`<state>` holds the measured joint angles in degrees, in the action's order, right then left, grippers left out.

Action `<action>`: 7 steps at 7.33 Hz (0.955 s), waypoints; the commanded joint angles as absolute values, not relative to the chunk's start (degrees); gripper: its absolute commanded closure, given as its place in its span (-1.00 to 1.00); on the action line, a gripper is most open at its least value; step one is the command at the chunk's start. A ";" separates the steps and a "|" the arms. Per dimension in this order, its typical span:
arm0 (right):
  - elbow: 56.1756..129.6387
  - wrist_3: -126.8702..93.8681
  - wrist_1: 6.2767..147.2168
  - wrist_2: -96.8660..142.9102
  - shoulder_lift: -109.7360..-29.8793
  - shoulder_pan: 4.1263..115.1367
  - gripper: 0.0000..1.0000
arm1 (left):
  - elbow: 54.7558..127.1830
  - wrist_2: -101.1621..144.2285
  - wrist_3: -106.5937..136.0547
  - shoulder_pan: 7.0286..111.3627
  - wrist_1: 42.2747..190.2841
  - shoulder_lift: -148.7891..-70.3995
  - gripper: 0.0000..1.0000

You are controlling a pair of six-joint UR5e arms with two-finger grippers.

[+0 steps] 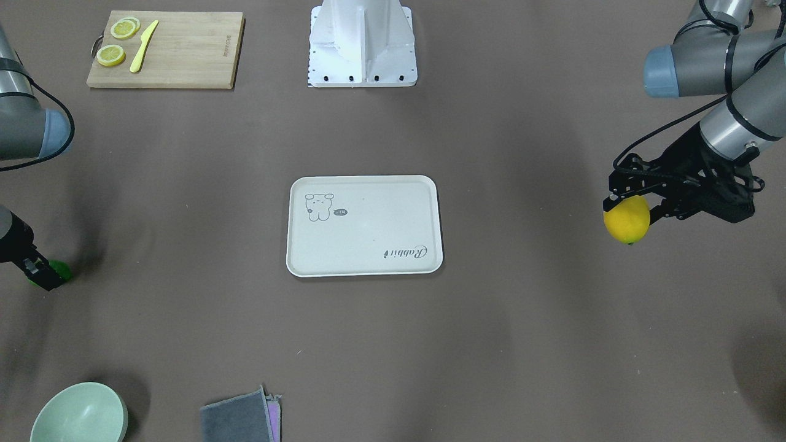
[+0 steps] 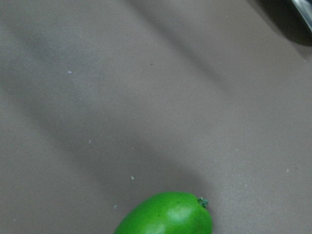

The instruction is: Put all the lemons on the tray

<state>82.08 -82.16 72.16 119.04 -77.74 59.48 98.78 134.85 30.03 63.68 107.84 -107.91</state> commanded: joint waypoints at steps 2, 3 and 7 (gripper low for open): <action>82.09 -82.09 72.07 119.00 -77.70 59.41 -0.98 | 97.82 132.19 36.45 58.81 107.93 -111.70 1.00; 82.09 -82.09 72.07 119.00 -77.70 59.24 -0.98 | 97.82 131.23 38.39 57.41 107.93 -112.93 1.00; 83.22 -82.26 72.07 119.00 -77.70 59.24 1.00 | 98.34 127.79 42.62 54.05 107.93 -115.66 1.00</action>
